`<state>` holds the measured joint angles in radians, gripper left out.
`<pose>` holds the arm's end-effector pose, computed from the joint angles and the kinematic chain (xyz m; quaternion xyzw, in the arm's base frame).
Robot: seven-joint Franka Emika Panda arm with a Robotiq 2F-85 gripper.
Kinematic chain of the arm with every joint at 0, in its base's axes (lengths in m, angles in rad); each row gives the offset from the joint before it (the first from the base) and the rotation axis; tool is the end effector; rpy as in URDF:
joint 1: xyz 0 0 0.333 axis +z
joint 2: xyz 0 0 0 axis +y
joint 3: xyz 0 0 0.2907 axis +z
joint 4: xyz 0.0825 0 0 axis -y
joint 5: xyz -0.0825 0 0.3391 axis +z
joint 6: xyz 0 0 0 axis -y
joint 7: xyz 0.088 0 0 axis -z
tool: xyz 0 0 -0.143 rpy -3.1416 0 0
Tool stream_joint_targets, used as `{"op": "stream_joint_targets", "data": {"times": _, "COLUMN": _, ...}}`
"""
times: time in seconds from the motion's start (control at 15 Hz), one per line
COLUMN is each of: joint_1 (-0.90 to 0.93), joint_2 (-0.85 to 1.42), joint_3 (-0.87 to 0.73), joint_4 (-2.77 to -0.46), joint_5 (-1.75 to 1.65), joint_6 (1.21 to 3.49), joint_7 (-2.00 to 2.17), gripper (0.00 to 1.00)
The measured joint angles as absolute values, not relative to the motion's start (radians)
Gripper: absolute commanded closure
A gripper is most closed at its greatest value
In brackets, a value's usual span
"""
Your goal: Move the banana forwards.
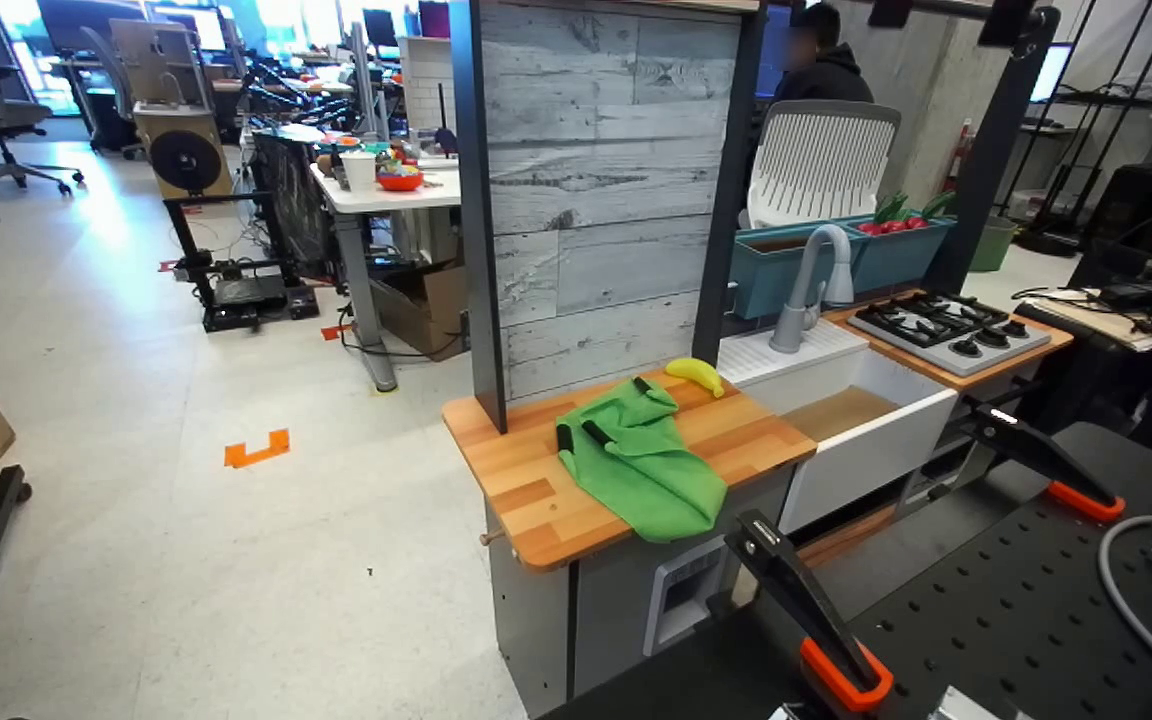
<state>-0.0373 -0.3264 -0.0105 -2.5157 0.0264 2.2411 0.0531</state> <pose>0.4040 -0.0177 0.3672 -0.9979 0.0581 -0.0258 0.0123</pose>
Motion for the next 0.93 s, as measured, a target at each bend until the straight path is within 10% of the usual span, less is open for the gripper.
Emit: {"op": "stream_joint_targets", "data": {"times": 0.93, "joint_1": -0.089, "joint_2": 0.434, "joint_3": -0.069, "joint_4": -2.050, "joint_5": 0.120, "joint_6": 2.501, "joint_7": 0.051, "gripper": 0.00}}
